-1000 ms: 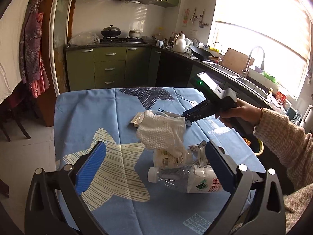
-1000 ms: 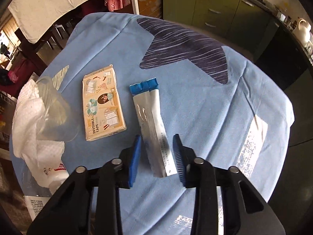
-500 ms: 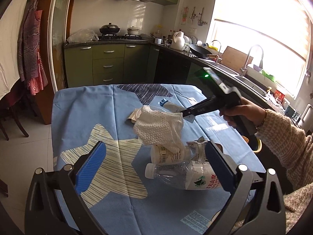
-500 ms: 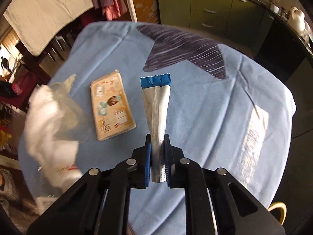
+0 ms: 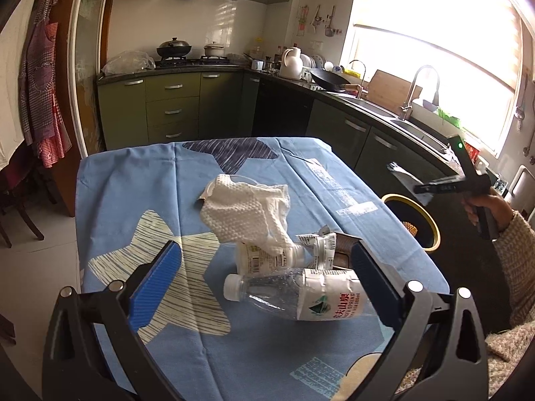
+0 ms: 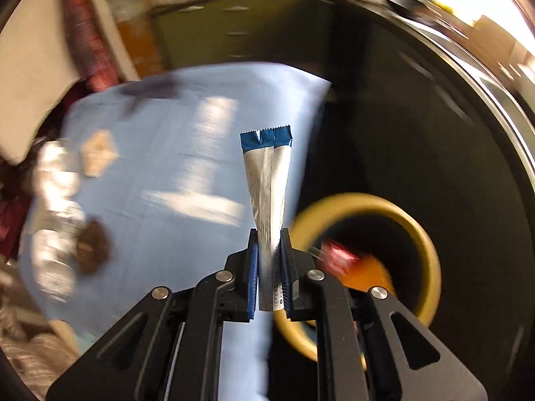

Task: Collect trash
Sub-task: 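Carry the toothpaste tube over the bin and release it with the right gripper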

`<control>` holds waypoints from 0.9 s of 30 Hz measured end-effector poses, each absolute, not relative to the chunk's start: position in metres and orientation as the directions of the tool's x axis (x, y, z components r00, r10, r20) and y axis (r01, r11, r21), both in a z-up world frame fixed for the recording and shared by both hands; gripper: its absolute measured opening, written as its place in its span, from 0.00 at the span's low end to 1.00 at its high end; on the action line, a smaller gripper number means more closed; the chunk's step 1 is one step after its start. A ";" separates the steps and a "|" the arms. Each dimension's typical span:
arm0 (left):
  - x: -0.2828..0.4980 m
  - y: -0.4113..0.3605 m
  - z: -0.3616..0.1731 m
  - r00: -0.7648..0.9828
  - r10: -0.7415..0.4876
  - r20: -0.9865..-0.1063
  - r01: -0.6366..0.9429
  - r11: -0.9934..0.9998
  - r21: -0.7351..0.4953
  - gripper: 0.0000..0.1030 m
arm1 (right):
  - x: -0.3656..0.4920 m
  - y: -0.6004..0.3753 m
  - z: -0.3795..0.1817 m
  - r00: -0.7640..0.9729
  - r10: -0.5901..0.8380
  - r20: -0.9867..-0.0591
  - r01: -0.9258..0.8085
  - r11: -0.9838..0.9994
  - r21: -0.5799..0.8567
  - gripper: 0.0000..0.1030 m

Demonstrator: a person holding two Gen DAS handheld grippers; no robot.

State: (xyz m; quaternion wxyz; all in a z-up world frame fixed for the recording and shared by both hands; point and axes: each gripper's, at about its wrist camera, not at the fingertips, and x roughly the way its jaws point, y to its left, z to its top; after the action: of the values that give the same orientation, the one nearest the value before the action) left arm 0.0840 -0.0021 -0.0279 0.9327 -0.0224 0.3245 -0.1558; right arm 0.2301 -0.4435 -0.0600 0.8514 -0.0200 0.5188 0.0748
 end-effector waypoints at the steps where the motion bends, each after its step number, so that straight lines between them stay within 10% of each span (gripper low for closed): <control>1: 0.084 -0.005 -0.028 0.738 -0.304 -0.602 0.277 0.951 -0.140 0.94 | 0.227 -0.461 -0.068 0.441 0.087 -0.893 -0.108 0.993 0.043 0.12; 7: 0.080 -0.025 -0.025 0.725 -0.293 -0.623 0.294 0.950 -0.104 0.94 | 0.222 -0.539 -0.117 0.402 0.025 -0.915 0.060 0.997 0.054 0.13; 11: 0.079 -0.035 -0.021 0.722 -0.281 -0.632 0.308 0.949 -0.069 0.94 | 0.226 -0.560 -0.141 0.382 0.016 -0.924 0.114 0.991 0.064 0.41; 27: 0.171 -0.022 -0.067 0.626 -0.203 -0.753 0.259 0.965 -0.045 0.94 | 0.204 -0.525 -0.109 0.467 0.050 -0.883 0.055 0.995 0.085 0.42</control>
State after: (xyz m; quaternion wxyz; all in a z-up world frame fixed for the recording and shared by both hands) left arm 0.1711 -0.0223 -0.0672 0.9011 0.0340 0.4129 -0.1280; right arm 0.2039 -0.5245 -0.1086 0.8551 0.0508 0.5160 -0.0015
